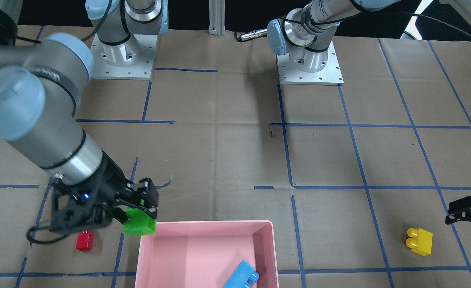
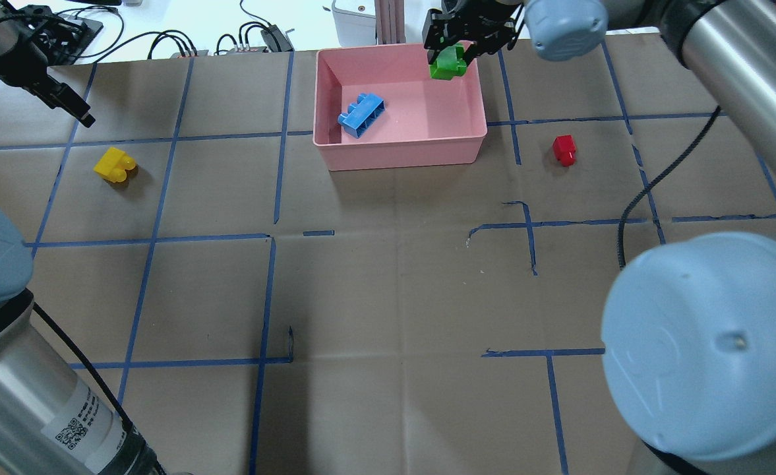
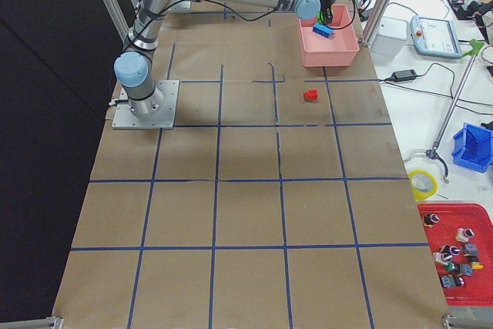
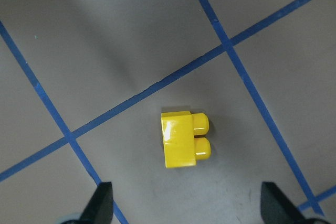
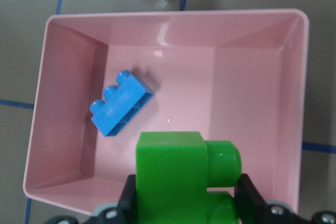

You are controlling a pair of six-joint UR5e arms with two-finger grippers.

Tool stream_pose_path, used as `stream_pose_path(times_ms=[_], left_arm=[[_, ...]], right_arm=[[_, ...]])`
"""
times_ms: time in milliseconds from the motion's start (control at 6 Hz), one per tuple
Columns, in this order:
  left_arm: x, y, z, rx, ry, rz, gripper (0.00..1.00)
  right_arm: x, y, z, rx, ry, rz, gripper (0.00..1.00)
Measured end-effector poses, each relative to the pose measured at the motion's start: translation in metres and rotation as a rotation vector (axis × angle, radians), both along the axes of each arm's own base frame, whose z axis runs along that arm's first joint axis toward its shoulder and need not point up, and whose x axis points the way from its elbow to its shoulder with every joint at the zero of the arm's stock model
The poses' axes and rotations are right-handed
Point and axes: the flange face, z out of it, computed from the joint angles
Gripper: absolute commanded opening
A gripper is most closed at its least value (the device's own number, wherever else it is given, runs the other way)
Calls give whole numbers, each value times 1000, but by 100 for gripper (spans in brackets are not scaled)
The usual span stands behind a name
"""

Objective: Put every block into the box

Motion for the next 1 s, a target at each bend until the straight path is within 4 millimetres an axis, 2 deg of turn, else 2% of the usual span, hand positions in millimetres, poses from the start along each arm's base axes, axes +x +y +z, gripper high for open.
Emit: stream_pose_path(times_ms=[167, 333, 500, 667, 1000], left_arm=[[-2, 4, -28, -4, 3, 1, 99], [-5, 13, -55, -13, 6, 2, 99], [-9, 22, -77, -23, 4, 4, 99], [-10, 27, -89, -28, 2, 5, 99], [-10, 29, -96, -32, 0, 6, 99]], right_arm=[[18, -12, -12, -16, -5, 5, 52], [25, -19, -13, -65, -9, 6, 100], [27, -23, -9, -128, -16, 4, 100], [28, -23, -6, -147, -22, 3, 100], [28, -18, -8, -97, -20, 4, 100]])
